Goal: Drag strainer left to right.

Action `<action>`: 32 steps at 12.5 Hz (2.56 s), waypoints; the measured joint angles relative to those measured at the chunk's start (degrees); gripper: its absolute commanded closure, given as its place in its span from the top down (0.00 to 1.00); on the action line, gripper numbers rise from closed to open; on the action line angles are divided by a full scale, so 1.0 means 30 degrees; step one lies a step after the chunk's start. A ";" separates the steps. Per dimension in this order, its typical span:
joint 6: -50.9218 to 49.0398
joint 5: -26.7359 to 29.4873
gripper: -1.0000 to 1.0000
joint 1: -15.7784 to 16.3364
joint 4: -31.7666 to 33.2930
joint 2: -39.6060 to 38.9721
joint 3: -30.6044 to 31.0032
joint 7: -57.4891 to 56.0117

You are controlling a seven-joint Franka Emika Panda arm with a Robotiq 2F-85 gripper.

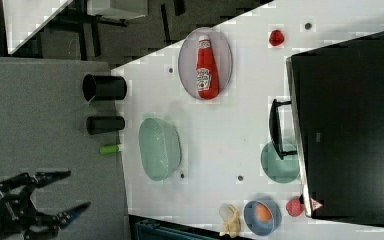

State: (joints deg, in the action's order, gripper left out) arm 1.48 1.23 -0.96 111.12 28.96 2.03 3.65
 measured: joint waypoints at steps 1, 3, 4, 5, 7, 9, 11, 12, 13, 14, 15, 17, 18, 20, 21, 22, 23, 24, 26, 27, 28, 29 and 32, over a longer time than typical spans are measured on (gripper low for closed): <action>0.0366 0.0187 1.00 -0.0065 0.0168 -0.0592 0.1039 0.0546; 0.0855 0.0163 1.00 -0.0063 0.0504 -0.2695 0.3523 0.2792; 0.1575 0.0254 1.00 0.0141 0.0821 -0.4001 0.4639 0.4265; 0.2627 0.0331 1.00 0.0442 0.1306 -0.5348 0.5642 0.5795; 0.4184 0.0297 1.00 0.0530 0.1790 -0.8285 0.8053 0.9068; 0.5546 0.0175 1.00 0.0611 0.2089 -1.0935 0.9750 1.2220; 0.8362 0.0145 1.00 0.0935 0.2984 -1.2272 1.0300 1.4812; 0.9831 0.0254 1.00 0.1055 0.3320 -1.2809 1.0365 1.6276; 1.0996 0.0311 1.00 0.0989 0.3581 -1.3233 1.0561 1.7405; 1.2283 0.0132 1.00 0.1031 0.3805 -1.3597 1.0533 1.8384; 1.3580 0.0039 1.00 0.0992 0.3991 -1.3958 1.0459 1.9130; 1.7263 0.0044 1.00 0.0910 0.4514 -1.5084 1.0300 1.9708; 1.9016 -0.0094 1.00 0.0918 0.4551 -1.5961 1.0235 1.9876; 2.0714 0.0188 1.00 0.1028 0.4588 -1.7672 0.9946 2.0286; 2.0956 0.0173 1.00 0.1081 0.4812 -1.8418 0.9712 2.0380; 2.1721 0.0173 1.00 0.1207 0.5334 -1.9094 0.9386 2.0473; 2.2374 0.0174 1.00 0.1287 0.5931 -1.9611 0.9032 2.0473; 2.2430 0.0249 1.00 0.1515 0.6192 -2.0143 0.8472 2.0473; 2.2896 0.0034 1.00 0.2127 0.6118 -2.0945 0.7330 2.0510; 2.2952 -0.0067 1.00 0.2457 0.6118 -2.0842 0.7008 2.0510; 2.3026 -0.0066 1.00 0.2852 0.6118 -2.0684 0.6691 2.0510; 2.3176 -0.0098 1.00 0.3332 0.6118 -2.0553 0.6290 2.0510; 2.3082 -0.0399 1.00 0.3705 0.5931 -2.0535 0.5968 2.0510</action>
State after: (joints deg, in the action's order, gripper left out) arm 70.72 0.04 10.16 128.92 -32.65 19.93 65.19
